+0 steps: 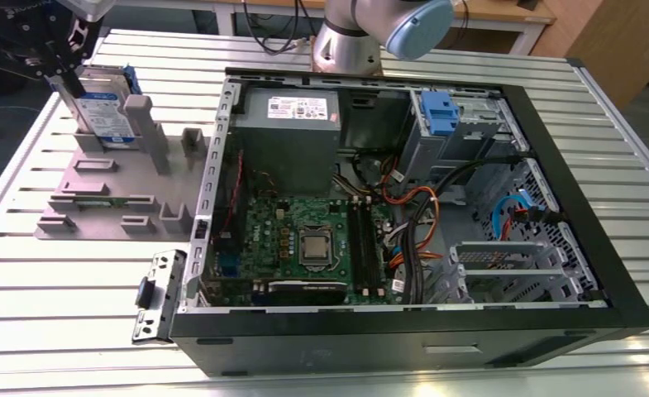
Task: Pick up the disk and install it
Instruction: 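Pick up the disk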
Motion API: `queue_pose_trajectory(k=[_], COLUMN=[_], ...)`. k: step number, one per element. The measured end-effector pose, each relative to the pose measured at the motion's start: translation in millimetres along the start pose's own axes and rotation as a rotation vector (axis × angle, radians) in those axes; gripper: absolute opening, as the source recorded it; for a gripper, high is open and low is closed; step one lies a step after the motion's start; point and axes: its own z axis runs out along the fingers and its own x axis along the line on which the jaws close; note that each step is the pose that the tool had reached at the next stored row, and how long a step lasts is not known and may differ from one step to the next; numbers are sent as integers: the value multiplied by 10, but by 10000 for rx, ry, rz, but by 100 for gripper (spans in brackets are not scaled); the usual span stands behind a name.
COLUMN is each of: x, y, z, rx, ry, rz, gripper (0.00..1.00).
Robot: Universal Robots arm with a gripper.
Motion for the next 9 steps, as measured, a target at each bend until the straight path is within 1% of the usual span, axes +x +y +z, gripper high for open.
queue_pose_trajectory(k=[9], x=[0], y=[0], z=[0], rx=[-5], ry=[11], rz=[-173], gripper=[10])
